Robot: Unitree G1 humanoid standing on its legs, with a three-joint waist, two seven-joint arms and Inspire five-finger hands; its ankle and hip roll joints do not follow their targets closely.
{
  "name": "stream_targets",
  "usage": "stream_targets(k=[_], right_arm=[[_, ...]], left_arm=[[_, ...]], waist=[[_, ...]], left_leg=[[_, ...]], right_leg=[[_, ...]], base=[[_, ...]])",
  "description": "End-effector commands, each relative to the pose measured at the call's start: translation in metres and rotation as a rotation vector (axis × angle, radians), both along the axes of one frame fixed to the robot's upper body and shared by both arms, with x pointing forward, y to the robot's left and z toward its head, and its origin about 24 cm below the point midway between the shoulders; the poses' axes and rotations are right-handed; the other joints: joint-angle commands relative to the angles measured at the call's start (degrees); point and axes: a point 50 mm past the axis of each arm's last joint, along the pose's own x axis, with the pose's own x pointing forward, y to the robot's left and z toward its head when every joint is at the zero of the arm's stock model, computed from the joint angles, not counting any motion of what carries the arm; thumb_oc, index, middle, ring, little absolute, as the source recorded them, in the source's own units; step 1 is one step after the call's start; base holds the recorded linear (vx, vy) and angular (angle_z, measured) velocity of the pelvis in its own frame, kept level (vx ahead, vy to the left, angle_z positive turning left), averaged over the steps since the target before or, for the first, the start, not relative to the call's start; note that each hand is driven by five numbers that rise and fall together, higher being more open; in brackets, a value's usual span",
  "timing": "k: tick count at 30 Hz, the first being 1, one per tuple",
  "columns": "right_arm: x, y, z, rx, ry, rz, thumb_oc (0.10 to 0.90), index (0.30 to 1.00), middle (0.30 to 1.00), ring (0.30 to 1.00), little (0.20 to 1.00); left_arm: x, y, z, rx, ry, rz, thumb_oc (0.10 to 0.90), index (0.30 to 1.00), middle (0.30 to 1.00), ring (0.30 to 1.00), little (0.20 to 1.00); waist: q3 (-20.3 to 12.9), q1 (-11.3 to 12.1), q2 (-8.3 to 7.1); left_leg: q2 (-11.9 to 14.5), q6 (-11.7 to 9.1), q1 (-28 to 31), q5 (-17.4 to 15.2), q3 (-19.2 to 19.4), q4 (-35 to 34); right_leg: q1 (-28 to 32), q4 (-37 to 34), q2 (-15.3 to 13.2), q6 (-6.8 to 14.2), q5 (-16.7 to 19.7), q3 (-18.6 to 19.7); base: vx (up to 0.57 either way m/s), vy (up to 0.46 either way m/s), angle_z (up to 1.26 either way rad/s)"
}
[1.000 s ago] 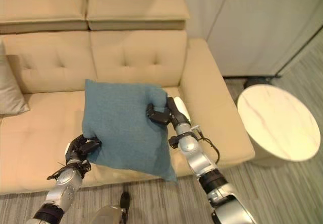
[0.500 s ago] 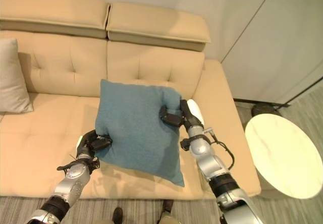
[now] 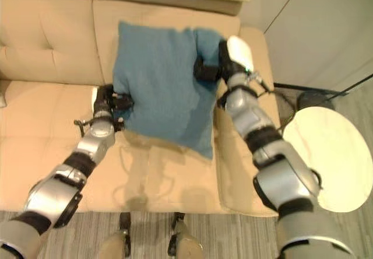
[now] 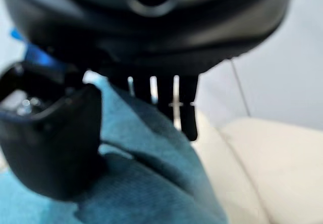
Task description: Pick up all the scattered cushions and arrange them neatly on the sofa.
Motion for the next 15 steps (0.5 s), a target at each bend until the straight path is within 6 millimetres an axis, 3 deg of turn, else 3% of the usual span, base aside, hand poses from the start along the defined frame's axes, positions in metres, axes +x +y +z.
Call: stream_targets(k=[1, 4, 6, 7, 11, 12, 15], right_arm=[[-0.017, 0.057, 0.101, -0.039, -0.318, 0.165, 0.4, 0.3, 0.3, 0.3, 0.3], [-0.017, 0.062, 0.112, -0.068, -0.328, 0.146, 0.4, 0.3, 0.3, 0.3, 0.3], [-0.02, 0.064, 0.13, -0.156, -0.35, 0.096, 0.4, 0.3, 0.3, 0.3, 0.3], [-0.019, 0.063, 0.13, -0.128, -0.339, 0.098, 0.4, 0.3, 0.3, 0.3, 0.3], [-0.019, 0.05, 0.137, -0.102, -0.316, 0.047, 0.4, 0.3, 0.3, 0.3, 0.3], [-0.021, 0.043, 0.145, -0.098, -0.324, 0.008, 0.4, 0.3, 0.3, 0.3, 0.3], [-0.024, 0.042, 0.152, -0.085, -0.332, -0.005, 0.4, 0.3, 0.3, 0.3, 0.3]], left_arm=[[-0.019, -0.074, 0.18, 0.178, -0.627, -0.203, 0.4, 0.3, 0.3, 0.3, 0.3], [-0.018, -0.073, 0.196, 0.199, -0.637, -0.166, 0.4, 0.3, 0.3, 0.3, 0.3], [-0.024, -0.066, 0.224, 0.233, -0.694, -0.103, 0.4, 0.3, 0.3, 0.3, 0.3], [-0.024, -0.063, 0.227, 0.237, -0.69, -0.092, 0.4, 0.3, 0.3, 0.3, 0.3], [-0.017, -0.053, 0.227, 0.208, -0.628, -0.08, 0.4, 0.3, 0.3, 0.3, 0.3], [-0.01, -0.048, 0.216, 0.184, -0.555, -0.079, 0.4, 0.3, 0.3, 0.3, 0.3], [-0.006, -0.042, 0.211, 0.165, -0.512, -0.076, 0.4, 0.3, 0.3, 0.3, 0.3]], waist=[[-2.68, 2.25, 0.68], [-2.28, 2.39, 0.86], [-1.25, 2.49, 0.71], [-1.0, 2.47, 0.69], [-0.03, 2.31, 0.77], [0.6, 2.4, 1.12], [1.45, 2.43, 1.17]], left_leg=[[-0.52, -4.34, 2.78, -5.53, 0.08, -1.22], [-0.32, -4.64, 1.14, -4.92, 0.29, -1.22], [0.25, -5.5, -2.64, -4.06, 0.75, -1.22], [0.28, -5.75, -3.62, -3.75, 0.86, -1.22], [0.35, -6.4, -6.97, -2.57, 1.09, -1.22], [0.64, -7.37, -8.07, -3.16, 1.01, -1.22], [0.49, -7.83, -10.17, -2.76, 1.51, -1.22]], right_leg=[[2.56, 0.24, 0.17, 8.93, -10.76, -1.05], [1.02, 0.24, 0.47, 9.17, -10.55, -1.05], [-2.73, 0.24, 0.83, 10.08, -10.07, -1.47], [-3.72, 0.24, 0.9, 10.25, -9.82, -1.62], [-6.9, 0.24, 0.8, 10.71, -9.19, -2.03], [-8.04, 0.24, 0.89, 11.46, -10.08, -2.06], [-10.1, 0.24, 0.71, 11.74, -9.8, -2.08]], base=[[0.03, 0.0, -0.06], [0.03, -0.001, -0.07], [0.04, 0.013, -0.02], [0.02, 0.016, -0.09], [0.01, -0.004, -0.06], [0.06, -0.033, -0.05], [0.01, 0.0, -0.05]])
